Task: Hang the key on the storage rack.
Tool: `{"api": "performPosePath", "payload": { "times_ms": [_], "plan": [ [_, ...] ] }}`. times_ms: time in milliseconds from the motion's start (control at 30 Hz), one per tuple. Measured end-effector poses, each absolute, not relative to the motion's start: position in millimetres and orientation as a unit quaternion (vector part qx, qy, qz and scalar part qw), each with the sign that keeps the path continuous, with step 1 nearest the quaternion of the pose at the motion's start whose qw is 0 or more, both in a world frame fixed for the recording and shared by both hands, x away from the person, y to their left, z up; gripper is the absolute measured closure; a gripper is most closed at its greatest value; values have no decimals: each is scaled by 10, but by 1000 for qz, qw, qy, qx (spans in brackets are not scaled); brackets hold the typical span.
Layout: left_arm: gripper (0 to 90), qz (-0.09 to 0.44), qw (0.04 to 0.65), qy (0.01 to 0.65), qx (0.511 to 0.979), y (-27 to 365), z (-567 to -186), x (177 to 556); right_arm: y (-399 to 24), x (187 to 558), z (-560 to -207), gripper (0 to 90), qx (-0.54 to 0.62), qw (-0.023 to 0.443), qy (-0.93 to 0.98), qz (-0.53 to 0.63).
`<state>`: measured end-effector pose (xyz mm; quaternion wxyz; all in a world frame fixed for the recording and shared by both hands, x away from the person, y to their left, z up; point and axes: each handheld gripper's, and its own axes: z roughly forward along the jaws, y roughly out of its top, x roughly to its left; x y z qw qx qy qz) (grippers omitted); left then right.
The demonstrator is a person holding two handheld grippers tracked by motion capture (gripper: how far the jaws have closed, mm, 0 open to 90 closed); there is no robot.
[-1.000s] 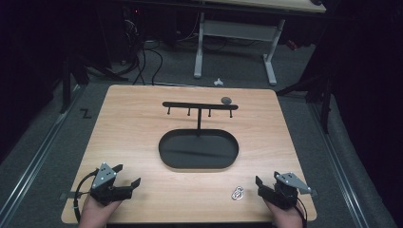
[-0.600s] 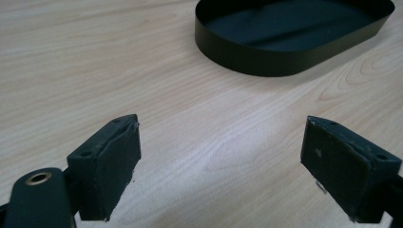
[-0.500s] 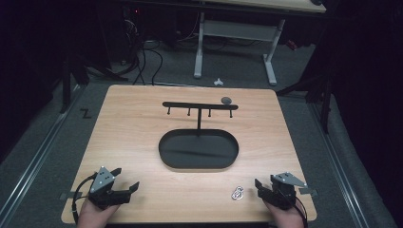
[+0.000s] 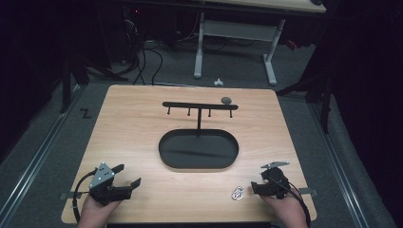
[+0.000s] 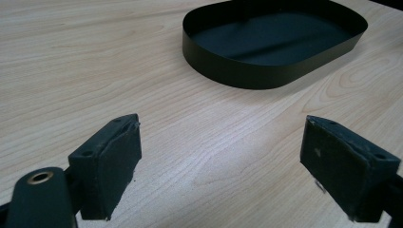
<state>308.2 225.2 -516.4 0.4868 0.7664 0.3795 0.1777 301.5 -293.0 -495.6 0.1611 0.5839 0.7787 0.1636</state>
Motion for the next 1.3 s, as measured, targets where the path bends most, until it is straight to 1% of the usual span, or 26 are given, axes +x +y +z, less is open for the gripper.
{"api": "performPosePath", "payload": {
  "times_ms": [167,367,400,533,567,633,700,867,1067,1300],
  "plan": [
    [142,177,489,382,764,2261,-5151,3088,-2873,3102,-4928,294,583,141,788,136],
    [143,171,487,377,769,2219,-5167,3107,-2825,3172,-4926,289,576,130,801,101],
    [143,169,486,375,771,2211,-5168,3104,-2828,3195,-4924,286,574,120,806,83],
    [143,167,485,372,773,2201,-5174,3099,-2840,3226,-4912,287,576,106,808,61],
    [145,165,485,372,774,2199,-5174,3098,-2840,3249,-4889,291,574,100,811,41],
    [145,163,485,370,776,2191,-5177,3097,-2842,3256,-4878,302,573,95,813,39],
    [145,163,484,369,777,2186,-5176,3095,-2846,3273,-4832,321,576,75,813,26],
    [148,164,483,368,777,2192,-5175,3097,-2855,3295,-4798,320,583,62,810,10],
    [149,165,488,374,771,2228,-5168,3108,-2845,3308,-4794,332,576,58,815,-6],
    [153,162,483,368,778,2197,-5172,3101,-2818,3308,-4800,330,571,54,819,-5]
  ]
}}
